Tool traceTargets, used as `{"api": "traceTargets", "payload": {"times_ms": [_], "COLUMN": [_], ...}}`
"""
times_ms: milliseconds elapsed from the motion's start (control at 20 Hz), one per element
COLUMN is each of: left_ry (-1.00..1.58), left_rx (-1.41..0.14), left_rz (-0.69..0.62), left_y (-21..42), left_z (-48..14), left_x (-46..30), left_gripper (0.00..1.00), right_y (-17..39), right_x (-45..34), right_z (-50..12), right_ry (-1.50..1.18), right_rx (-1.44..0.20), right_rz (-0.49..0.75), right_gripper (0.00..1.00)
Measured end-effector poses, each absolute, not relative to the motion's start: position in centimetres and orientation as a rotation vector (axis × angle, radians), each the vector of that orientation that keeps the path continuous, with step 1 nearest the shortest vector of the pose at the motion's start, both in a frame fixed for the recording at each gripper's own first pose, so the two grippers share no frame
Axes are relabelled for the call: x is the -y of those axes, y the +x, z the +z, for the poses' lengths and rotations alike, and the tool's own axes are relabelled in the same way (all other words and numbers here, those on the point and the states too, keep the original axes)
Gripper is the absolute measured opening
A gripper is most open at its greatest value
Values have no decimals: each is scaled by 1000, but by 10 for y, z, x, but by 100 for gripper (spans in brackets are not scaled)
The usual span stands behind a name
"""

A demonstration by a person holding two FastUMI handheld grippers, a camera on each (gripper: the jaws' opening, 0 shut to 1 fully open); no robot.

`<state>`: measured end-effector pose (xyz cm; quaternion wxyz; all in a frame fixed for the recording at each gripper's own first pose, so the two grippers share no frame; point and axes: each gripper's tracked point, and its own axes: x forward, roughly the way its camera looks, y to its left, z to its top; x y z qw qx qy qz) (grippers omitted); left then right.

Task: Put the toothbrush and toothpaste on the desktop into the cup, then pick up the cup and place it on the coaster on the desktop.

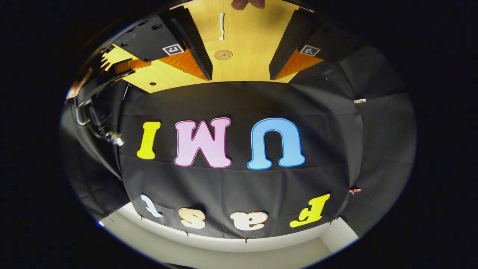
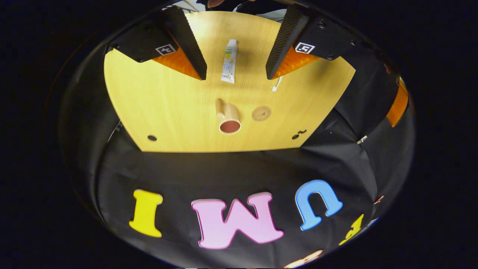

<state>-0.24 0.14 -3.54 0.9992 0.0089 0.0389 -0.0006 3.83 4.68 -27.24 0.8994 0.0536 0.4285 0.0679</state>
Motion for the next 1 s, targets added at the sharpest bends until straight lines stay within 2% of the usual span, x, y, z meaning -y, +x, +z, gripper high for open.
{"api": "traceTargets", "payload": {"times_ms": [200, 600, 1000], "left_ry": [34, 41, 38], "left_rx": [-121, -212, -261], "left_rz": [19, 49, 63], "left_y": [-3, 9, 22], "left_z": [-53, -85, -109], "left_x": [-5, 2, 20], "left_gripper": [96, 96, 96], "right_y": [49, 66, 64], "right_x": [-39, -30, -39], "right_z": [-348, -443, -474], "right_ry": [123, 118, 153], "right_rx": [-1048, -1264, -1378], "right_rz": [115, 89, 117], "right_gripper": [97, 96, 72]}}
